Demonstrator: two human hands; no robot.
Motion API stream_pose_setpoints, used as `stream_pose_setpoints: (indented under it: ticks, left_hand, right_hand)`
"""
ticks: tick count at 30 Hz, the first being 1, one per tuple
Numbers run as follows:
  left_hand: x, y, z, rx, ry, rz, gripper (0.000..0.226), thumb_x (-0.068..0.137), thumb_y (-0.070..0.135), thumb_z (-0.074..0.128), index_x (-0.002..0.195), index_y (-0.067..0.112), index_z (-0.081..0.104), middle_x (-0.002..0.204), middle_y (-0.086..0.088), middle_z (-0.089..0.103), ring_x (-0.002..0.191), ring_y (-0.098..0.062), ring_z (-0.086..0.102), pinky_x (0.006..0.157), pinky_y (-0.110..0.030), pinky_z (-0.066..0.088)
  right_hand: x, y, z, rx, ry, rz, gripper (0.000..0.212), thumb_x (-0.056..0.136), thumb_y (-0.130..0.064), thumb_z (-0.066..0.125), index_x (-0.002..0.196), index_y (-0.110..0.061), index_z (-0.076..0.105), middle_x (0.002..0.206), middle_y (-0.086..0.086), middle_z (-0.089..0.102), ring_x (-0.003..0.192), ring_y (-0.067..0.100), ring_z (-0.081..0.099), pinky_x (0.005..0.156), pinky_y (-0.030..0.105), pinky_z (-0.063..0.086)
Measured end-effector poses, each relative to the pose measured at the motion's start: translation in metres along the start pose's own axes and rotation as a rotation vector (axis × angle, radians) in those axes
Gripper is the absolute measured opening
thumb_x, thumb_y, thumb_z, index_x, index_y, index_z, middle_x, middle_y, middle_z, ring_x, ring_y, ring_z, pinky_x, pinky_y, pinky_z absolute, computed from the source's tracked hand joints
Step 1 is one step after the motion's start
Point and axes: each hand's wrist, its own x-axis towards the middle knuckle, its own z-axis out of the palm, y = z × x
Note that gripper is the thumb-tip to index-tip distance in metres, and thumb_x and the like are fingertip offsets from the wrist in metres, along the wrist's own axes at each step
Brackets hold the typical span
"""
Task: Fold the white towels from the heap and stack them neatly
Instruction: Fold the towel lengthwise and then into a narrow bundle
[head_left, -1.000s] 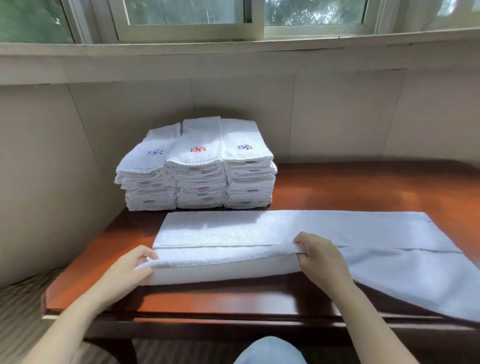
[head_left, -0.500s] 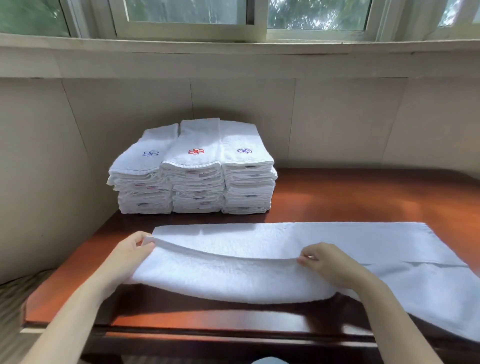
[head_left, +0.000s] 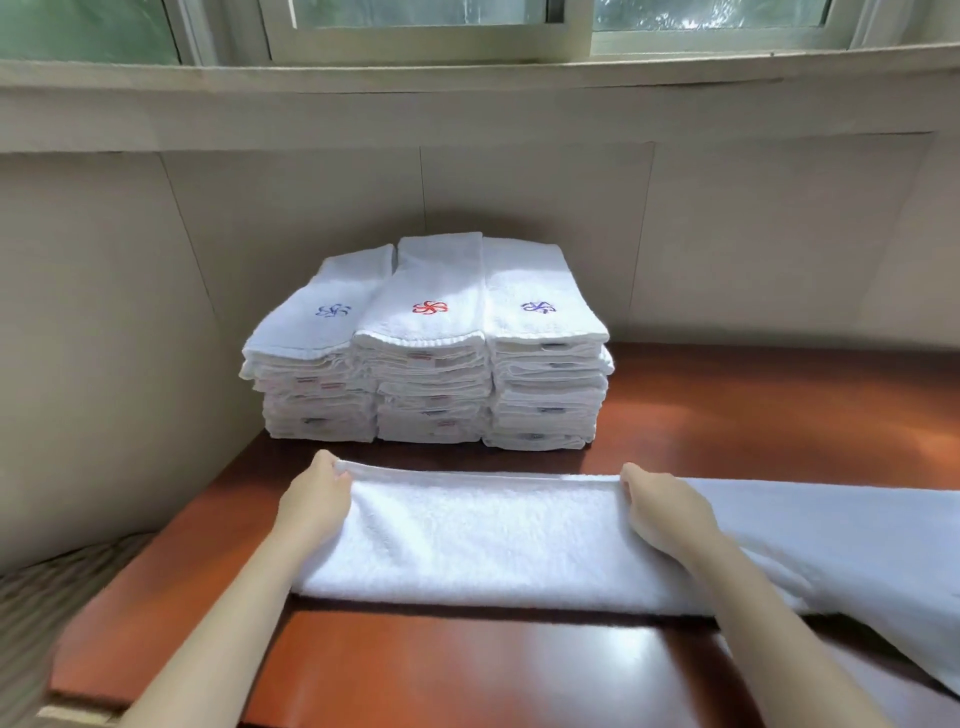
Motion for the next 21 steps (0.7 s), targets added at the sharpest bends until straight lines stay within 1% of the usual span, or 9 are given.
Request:
stream_pose_setpoints:
  ticks: [2,4,8,10,12,14,17,19,21]
  left_hand:
    - [0.003,0.002,0.003,0.052,0.032,0.009,0.011,0.100,0.026,0.036,0.100,0.015,0.039,0.096,-0.006,0.052,0.090,-0.030,0.050,0.073,-0.035,0.036]
    - [0.004,0.007,0.005,0.125,0.066,0.018,0.012,0.101,0.024,0.032,0.099,0.014,0.037,0.095,-0.007,0.051,0.089,-0.032,0.050,0.072,-0.036,0.037]
    - [0.004,0.016,0.013,0.213,0.099,-0.013,0.009,0.097,0.015,0.032,0.094,0.012,0.039,0.097,-0.012,0.057,0.082,-0.030,0.049,0.068,-0.035,0.036]
    - [0.003,0.017,0.016,0.251,0.109,-0.018,0.009,0.097,0.016,0.032,0.096,0.012,0.040,0.101,-0.012,0.060,0.082,-0.029,0.048,0.068,-0.034,0.036]
    - [0.001,0.019,0.019,0.295,0.121,-0.021,0.011,0.095,0.012,0.032,0.102,0.013,0.040,0.101,-0.011,0.061,0.081,-0.030,0.051,0.067,-0.035,0.037]
    - [-0.004,0.022,0.021,0.401,0.121,-0.010,0.025,0.092,0.007,0.033,0.115,0.016,0.038,0.105,-0.010,0.057,0.084,-0.030,0.055,0.065,-0.034,0.037]
    - [-0.007,0.027,0.024,0.598,0.113,0.078,0.041,0.092,0.006,0.040,0.131,0.022,0.039,0.119,-0.007,0.043,0.101,-0.026,0.052,0.067,-0.033,0.038]
    - [-0.008,0.028,0.024,0.652,0.111,0.134,0.039,0.091,0.005,0.044,0.127,0.022,0.046,0.119,-0.006,0.040,0.105,-0.024,0.047,0.068,-0.031,0.038]
    - [-0.010,0.025,0.022,0.605,0.128,0.157,0.033,0.090,0.002,0.044,0.118,0.019,0.048,0.114,-0.005,0.041,0.096,-0.023,0.048,0.064,-0.031,0.039]
  right_hand:
    - [0.006,0.001,0.005,-0.003,0.054,0.009,0.009,0.089,-0.007,0.030,0.086,-0.014,0.034,0.079,0.001,0.050,0.072,0.026,0.047,0.049,0.030,0.025]
    - [0.012,0.002,0.005,0.004,0.068,0.042,0.010,0.088,-0.007,0.030,0.082,-0.014,0.031,0.074,0.000,0.047,0.071,0.026,0.047,0.049,0.030,0.025]
    - [0.021,-0.004,0.007,0.015,0.075,0.141,0.009,0.092,-0.009,0.033,0.083,-0.012,0.034,0.092,0.009,0.059,0.076,0.029,0.046,0.061,0.032,0.034]
    - [0.023,-0.006,0.008,0.044,0.085,0.199,0.009,0.094,-0.015,0.036,0.085,-0.012,0.039,0.095,0.007,0.061,0.077,0.028,0.047,0.064,0.033,0.036]
    - [0.022,-0.006,0.010,0.080,0.105,0.245,0.013,0.095,-0.022,0.037,0.087,-0.013,0.042,0.095,0.005,0.062,0.077,0.027,0.047,0.064,0.032,0.037]
    - [0.018,-0.005,0.012,0.116,0.139,0.277,0.019,0.097,-0.031,0.038,0.087,-0.014,0.042,0.096,0.004,0.061,0.077,0.026,0.047,0.064,0.032,0.037]
    - [0.008,-0.005,0.015,0.121,0.174,0.324,0.032,0.097,-0.045,0.037,0.087,-0.015,0.040,0.098,0.004,0.063,0.082,0.027,0.055,0.065,0.032,0.038]
    - [0.002,-0.006,0.016,0.090,0.181,0.331,0.035,0.097,-0.049,0.035,0.087,-0.015,0.039,0.100,0.006,0.063,0.091,0.029,0.059,0.068,0.033,0.037]
    - [-0.003,-0.006,0.015,0.081,0.181,0.321,0.030,0.097,-0.043,0.035,0.088,-0.015,0.038,0.102,0.006,0.063,0.095,0.030,0.059,0.069,0.033,0.036]
